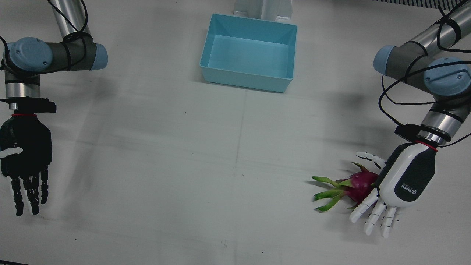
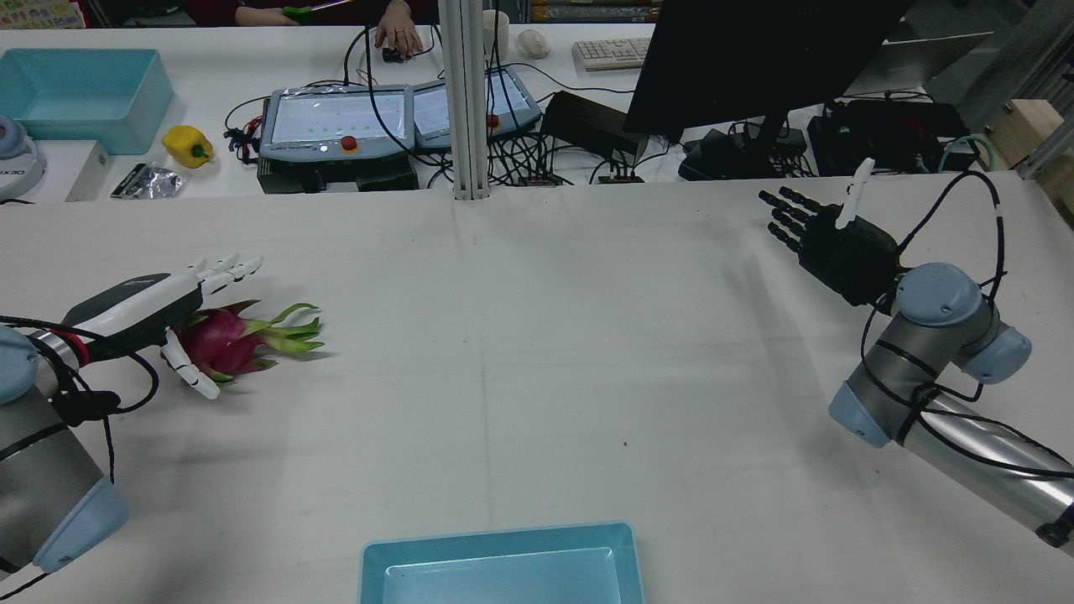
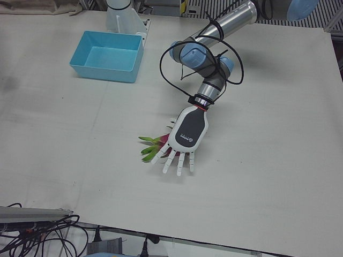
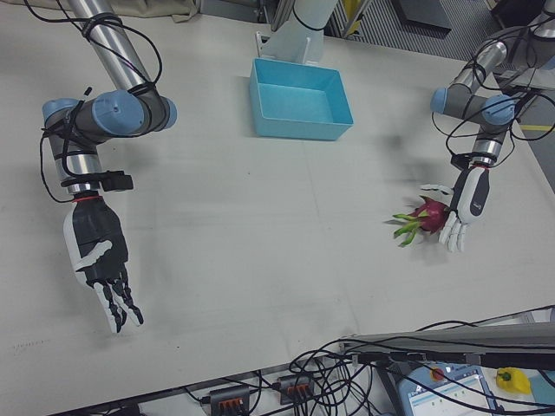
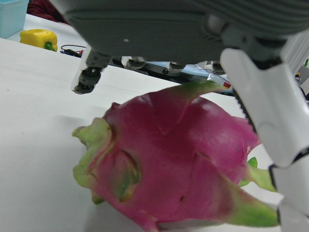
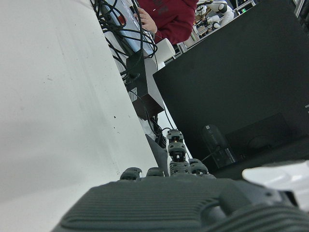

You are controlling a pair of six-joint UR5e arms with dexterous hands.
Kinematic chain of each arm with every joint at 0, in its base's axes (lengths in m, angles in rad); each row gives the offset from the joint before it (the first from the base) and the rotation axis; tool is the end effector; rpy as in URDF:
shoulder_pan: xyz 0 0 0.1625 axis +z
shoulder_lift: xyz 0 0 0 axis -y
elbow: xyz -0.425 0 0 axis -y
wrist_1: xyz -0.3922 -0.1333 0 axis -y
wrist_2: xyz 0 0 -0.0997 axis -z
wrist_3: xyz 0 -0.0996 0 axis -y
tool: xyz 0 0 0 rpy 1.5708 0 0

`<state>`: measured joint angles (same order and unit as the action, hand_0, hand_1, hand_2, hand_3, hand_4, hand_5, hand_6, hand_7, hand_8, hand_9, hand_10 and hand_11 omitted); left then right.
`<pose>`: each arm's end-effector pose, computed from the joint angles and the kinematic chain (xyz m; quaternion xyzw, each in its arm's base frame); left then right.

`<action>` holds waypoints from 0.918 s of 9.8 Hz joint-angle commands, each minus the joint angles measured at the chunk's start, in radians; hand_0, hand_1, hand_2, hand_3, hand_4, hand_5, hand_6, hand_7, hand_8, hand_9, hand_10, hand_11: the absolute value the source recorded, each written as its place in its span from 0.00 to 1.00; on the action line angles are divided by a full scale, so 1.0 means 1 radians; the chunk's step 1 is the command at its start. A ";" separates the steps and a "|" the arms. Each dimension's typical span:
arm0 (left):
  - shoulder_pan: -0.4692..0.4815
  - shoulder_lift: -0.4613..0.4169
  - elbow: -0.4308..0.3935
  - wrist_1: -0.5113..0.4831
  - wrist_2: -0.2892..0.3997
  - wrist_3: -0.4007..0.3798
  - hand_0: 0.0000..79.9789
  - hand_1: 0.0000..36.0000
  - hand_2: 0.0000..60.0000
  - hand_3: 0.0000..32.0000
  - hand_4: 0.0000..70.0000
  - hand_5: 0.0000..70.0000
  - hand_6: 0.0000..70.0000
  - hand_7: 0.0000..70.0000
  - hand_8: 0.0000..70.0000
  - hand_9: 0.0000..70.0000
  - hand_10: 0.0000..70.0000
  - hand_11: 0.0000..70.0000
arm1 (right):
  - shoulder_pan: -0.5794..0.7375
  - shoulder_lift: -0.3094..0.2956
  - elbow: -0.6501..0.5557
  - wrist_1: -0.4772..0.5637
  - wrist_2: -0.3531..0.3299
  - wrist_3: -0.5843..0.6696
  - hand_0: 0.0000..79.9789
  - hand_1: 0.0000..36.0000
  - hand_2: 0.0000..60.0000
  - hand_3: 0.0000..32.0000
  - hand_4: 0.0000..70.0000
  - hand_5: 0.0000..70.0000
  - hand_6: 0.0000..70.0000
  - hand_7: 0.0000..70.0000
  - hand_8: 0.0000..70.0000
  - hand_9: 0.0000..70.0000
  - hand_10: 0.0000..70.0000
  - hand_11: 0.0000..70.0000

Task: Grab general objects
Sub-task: 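Close the left hand's fingers around the pink dragon fruit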

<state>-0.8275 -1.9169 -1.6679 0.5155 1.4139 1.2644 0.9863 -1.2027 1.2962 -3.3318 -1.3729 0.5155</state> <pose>0.2893 -0.5347 0.5007 0.2304 0.6413 -0.4371 0.5871 -0.2207 -0.6106 0.6311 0.2872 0.6084 -0.7387 0.0409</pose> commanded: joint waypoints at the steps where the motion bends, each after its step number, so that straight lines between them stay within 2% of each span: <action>1: 0.002 -0.004 0.005 0.000 -0.016 0.007 0.70 0.75 0.36 0.98 0.00 0.00 0.00 0.00 0.00 0.00 0.00 0.00 | 0.000 0.000 0.000 0.000 0.000 0.000 0.00 0.00 0.00 0.00 0.00 0.00 0.00 0.00 0.00 0.00 0.00 0.00; 2: 0.002 -0.004 0.014 0.000 -0.027 0.003 0.70 0.74 0.30 0.99 0.00 0.00 0.00 0.00 0.00 0.00 0.00 0.00 | 0.000 0.000 0.000 0.000 0.000 0.000 0.00 0.00 0.00 0.00 0.00 0.00 0.00 0.00 0.00 0.00 0.00 0.00; 3: 0.005 -0.004 0.017 -0.003 -0.029 0.004 0.70 0.73 0.31 1.00 0.00 0.00 0.00 0.00 0.00 0.00 0.00 0.00 | 0.000 0.000 0.000 0.000 0.000 0.000 0.00 0.00 0.00 0.00 0.00 0.00 0.00 0.00 0.00 0.00 0.00 0.00; 4: 0.030 -0.005 0.020 -0.002 -0.029 0.003 0.70 0.76 0.38 1.00 0.00 0.00 0.00 0.00 0.00 0.00 0.00 0.00 | 0.000 0.000 0.000 0.000 0.000 0.000 0.00 0.00 0.00 0.00 0.00 0.00 0.00 0.00 0.00 0.00 0.00 0.00; 5: 0.054 -0.011 0.020 0.001 -0.032 0.003 0.70 0.75 0.34 1.00 0.00 0.00 0.00 0.00 0.00 0.00 0.00 0.00 | 0.000 0.000 0.000 0.000 0.000 0.000 0.00 0.00 0.00 0.00 0.00 0.00 0.00 0.00 0.00 0.00 0.00 0.00; 6: 0.060 -0.013 0.020 0.004 -0.042 0.003 0.70 0.76 0.38 1.00 0.00 0.00 0.00 0.00 0.00 0.00 0.00 0.00 | 0.000 0.000 0.000 0.000 0.000 0.000 0.00 0.00 0.00 0.00 0.00 0.00 0.00 0.00 0.00 0.00 0.00 0.00; 7: 0.061 -0.014 0.017 0.006 -0.044 0.001 0.70 0.73 0.33 1.00 0.00 0.00 0.00 0.00 0.00 0.00 0.00 0.00 | 0.000 0.000 0.000 -0.002 0.000 0.000 0.00 0.00 0.00 0.00 0.00 0.00 0.00 0.00 0.00 0.00 0.00 0.00; 8: 0.061 -0.016 0.019 0.009 -0.046 0.003 0.71 0.81 0.44 1.00 0.00 0.00 0.00 0.00 0.00 0.00 0.01 0.04 | 0.000 0.000 0.000 -0.002 0.000 0.000 0.00 0.00 0.00 0.00 0.00 0.00 0.00 0.00 0.00 0.00 0.00 0.00; 9: 0.061 -0.020 0.019 0.011 -0.046 0.003 0.69 0.92 0.89 1.00 0.00 0.00 0.00 0.00 0.00 0.00 0.18 0.31 | 0.000 0.000 0.000 0.000 0.000 0.000 0.00 0.00 0.00 0.00 0.00 0.00 0.00 0.00 0.00 0.00 0.00 0.00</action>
<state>-0.7709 -1.9304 -1.6493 0.5212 1.3721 1.2666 0.9863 -1.2027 1.2962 -3.3328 -1.3729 0.5154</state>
